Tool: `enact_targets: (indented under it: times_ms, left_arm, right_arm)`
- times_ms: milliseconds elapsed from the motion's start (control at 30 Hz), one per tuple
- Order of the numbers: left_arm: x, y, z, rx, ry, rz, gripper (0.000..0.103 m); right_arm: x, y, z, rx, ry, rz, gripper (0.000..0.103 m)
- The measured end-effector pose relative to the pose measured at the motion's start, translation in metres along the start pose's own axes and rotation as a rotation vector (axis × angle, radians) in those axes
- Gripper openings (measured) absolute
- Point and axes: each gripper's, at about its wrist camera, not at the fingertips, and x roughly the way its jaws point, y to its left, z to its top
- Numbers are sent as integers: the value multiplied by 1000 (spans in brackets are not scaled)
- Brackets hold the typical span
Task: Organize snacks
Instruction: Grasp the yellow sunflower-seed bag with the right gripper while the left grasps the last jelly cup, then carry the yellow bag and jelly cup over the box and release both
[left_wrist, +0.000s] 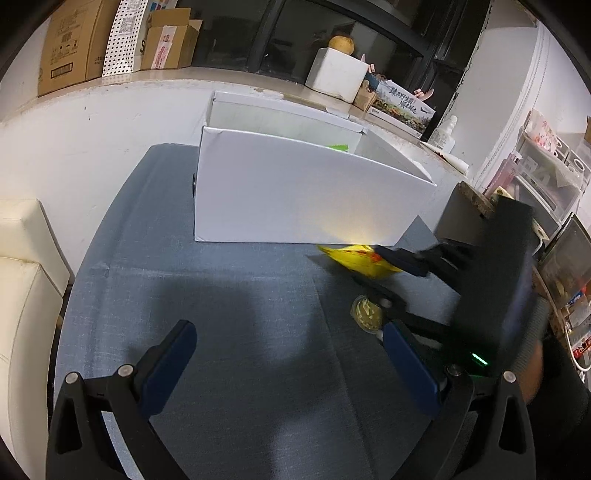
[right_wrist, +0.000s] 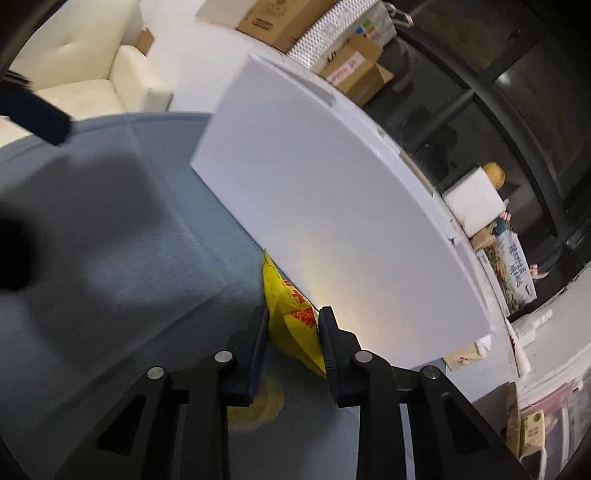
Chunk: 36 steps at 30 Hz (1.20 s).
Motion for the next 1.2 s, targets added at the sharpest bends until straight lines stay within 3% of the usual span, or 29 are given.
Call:
enact_targets:
  times_ms: [33, 100, 167, 300, 400, 500, 600, 833, 867, 933, 967, 1000, 1200]
  left_arm:
    - [-1, 0, 0, 4, 0, -38, 103]
    - [-1, -5, -1, 27, 2, -9, 103]
    - [-4, -11, -2, 62, -6, -43, 103]
    - [-3, -24, -1, 106, -3, -35, 103]
    - [10, -34, -3, 129, 32, -47, 103]
    - [30, -46, -5, 175, 72, -49, 103]
    - [55, -62, -4, 228, 113, -26, 103]
    - [99, -82, 6, 254, 139, -36, 102]
    - [102, -82, 8, 246, 139, -43, 98]
    - [106, -83, 9, 247, 137, -54, 73]
    - [110, -83, 10, 248, 149, -56, 51]
    - [109, -84, 8, 251, 144, -52, 41]
    - [95, -86, 6, 250, 99, -72, 36]
  right_arm:
    - [-9, 0, -3, 4, -7, 1, 28]
    - [-18, -2, -7, 27, -18, 8, 28]
    - [-27, -12, -9, 79, -42, 22, 28]
    - [-46, -60, -13, 318, -82, 160, 28]
    - [-53, -109, -32, 596, -122, 320, 28]
    - [-61, -143, -59, 777, -156, 392, 28]
    - [-70, -161, -81, 876, -182, 404, 28]
    - [-98, -171, -113, 947, -217, 380, 28]
    - [-101, -169, -115, 949, -217, 377, 28]
    - [-103, -169, -121, 964, -219, 382, 28]
    - [-104, -169, -124, 968, -220, 384, 28]
    - [-105, -168, -126, 971, -219, 382, 28]
    - [-108, -166, -132, 987, -231, 386, 28]
